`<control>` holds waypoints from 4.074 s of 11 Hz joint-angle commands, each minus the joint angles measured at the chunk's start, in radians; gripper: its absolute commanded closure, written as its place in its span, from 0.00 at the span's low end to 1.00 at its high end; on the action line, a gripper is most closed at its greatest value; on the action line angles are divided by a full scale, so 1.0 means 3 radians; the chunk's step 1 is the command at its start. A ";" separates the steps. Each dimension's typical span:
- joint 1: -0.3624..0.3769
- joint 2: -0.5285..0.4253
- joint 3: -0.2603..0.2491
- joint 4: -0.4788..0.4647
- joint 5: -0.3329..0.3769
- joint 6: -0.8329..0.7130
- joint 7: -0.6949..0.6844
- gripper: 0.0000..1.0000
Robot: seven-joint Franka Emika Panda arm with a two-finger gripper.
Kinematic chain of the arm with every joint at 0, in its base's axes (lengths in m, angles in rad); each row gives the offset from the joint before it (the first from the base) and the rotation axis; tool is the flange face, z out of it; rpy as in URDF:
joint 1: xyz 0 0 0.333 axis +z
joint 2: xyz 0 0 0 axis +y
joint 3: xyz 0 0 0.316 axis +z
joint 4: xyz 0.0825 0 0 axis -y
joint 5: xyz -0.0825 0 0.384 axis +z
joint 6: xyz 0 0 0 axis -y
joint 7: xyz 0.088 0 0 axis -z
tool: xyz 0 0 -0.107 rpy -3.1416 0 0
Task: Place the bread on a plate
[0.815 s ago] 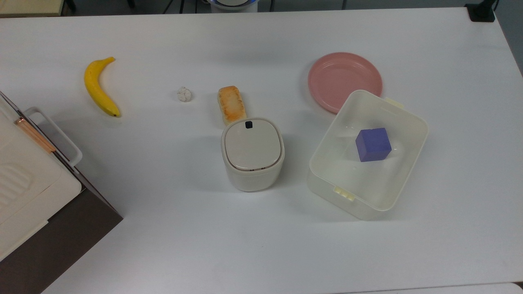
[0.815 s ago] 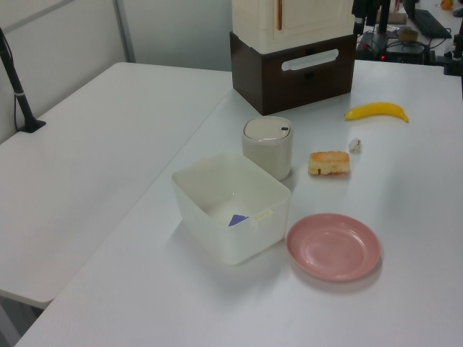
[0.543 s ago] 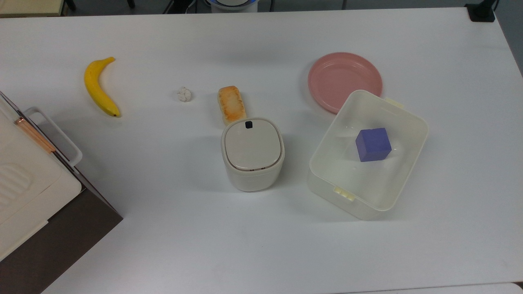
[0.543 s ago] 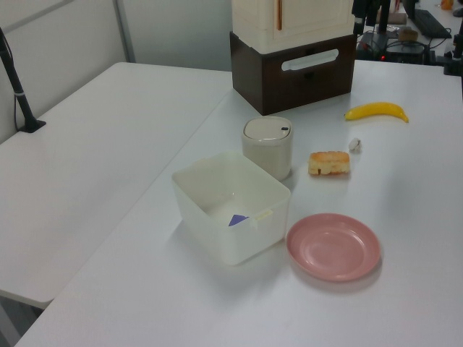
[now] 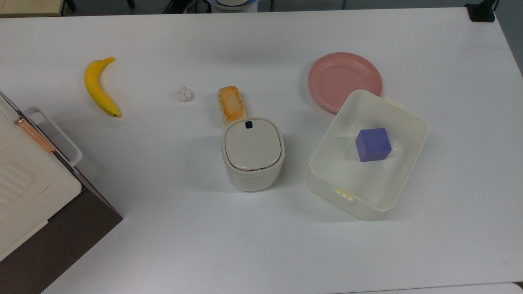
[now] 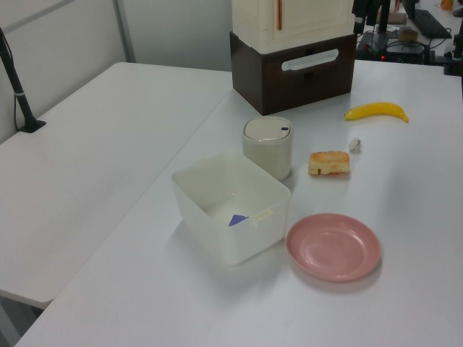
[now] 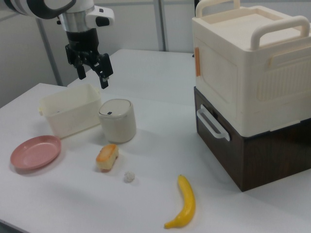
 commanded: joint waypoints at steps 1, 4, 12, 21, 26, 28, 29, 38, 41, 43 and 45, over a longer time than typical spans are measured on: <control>0.0034 -0.0085 -0.0015 -0.0056 0.0039 -0.0062 0.0086 0.00; 0.0024 -0.0085 -0.0015 -0.0051 0.0039 -0.0057 0.0132 0.00; 0.0034 -0.0085 -0.0031 0.0015 0.0044 -0.0087 0.0132 0.00; 0.0034 -0.0085 -0.0026 0.0015 0.0080 -0.0067 0.0324 0.00; 0.0014 -0.0065 -0.0066 0.0127 -0.0053 -0.0168 0.0050 0.00; -0.0007 -0.0054 -0.0148 0.0169 0.0008 -0.0225 0.0045 0.00; -0.0002 -0.0065 -0.0209 0.0179 0.0079 -0.0256 0.0045 0.00; 0.0181 0.0052 -0.0047 0.0143 -0.0364 -0.0287 -0.0042 0.00; 0.0371 0.0313 0.0020 0.0031 -0.0498 -0.0246 -0.0022 0.00; 0.0453 0.0527 0.0025 0.0025 -0.0519 -0.0185 -0.0052 0.00; 0.0550 0.0702 0.0025 -0.0020 -0.0564 -0.0022 -0.0027 0.00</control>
